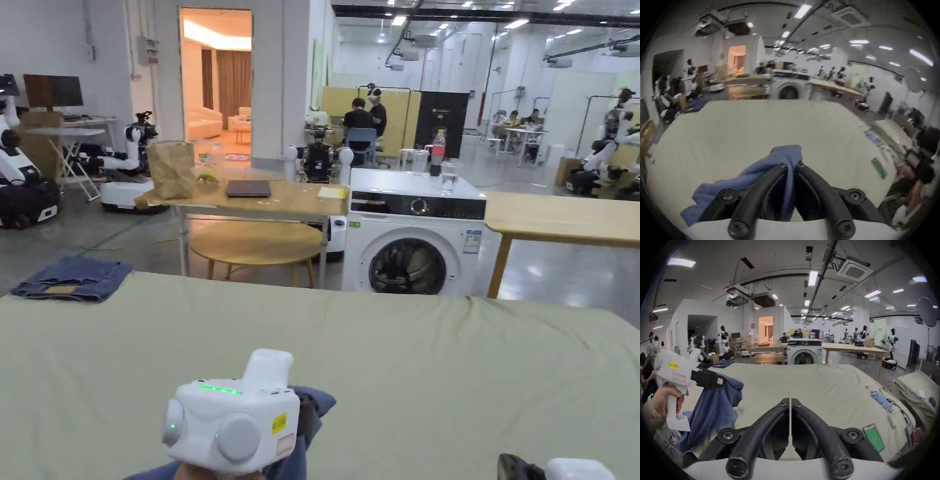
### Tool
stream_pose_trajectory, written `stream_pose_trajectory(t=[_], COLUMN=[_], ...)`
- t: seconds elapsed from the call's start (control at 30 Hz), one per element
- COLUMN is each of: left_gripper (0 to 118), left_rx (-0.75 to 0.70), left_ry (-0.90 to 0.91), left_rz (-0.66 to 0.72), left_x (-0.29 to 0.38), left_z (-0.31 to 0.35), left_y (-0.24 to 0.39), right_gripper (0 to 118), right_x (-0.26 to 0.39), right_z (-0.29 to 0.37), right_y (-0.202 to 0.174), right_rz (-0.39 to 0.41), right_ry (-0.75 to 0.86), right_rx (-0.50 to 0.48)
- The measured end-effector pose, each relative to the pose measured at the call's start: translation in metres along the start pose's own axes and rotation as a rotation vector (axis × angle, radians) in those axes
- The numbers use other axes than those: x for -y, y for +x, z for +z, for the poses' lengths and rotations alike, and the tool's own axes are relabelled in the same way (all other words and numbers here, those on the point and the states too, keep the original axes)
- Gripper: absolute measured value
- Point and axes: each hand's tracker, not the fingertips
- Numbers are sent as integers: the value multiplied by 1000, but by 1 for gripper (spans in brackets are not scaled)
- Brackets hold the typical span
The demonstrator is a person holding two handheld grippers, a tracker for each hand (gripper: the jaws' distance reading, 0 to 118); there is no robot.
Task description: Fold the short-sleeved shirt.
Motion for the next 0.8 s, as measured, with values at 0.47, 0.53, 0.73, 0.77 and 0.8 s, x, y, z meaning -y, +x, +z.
stream_pose_trajectory(t=[0.47,0.53,0.73,0.77,0.8], left_gripper=[0,23,105,105,105], left_rx=[-21,-60,53,41,19], left_ry=[-354,-372,-155,-91,-18], left_rz=[-159,-157,-77,-75,-60], left_x=[103,114,91,86,80], left_z=[-213,-223,-115,-81,-44], left_y=[167,164,131,120,106], right_gripper=[1,1,1,1,1], right_x=[22,24,19,18,17], right_z=[3,2,-4,-5,-6], right_y=[128,133,124,119,114], right_rz=[-62,-67,-45,-42,-37], right_ry=[-81,-92,-99,-96,-93], right_rx=[221,209,147,140,120])
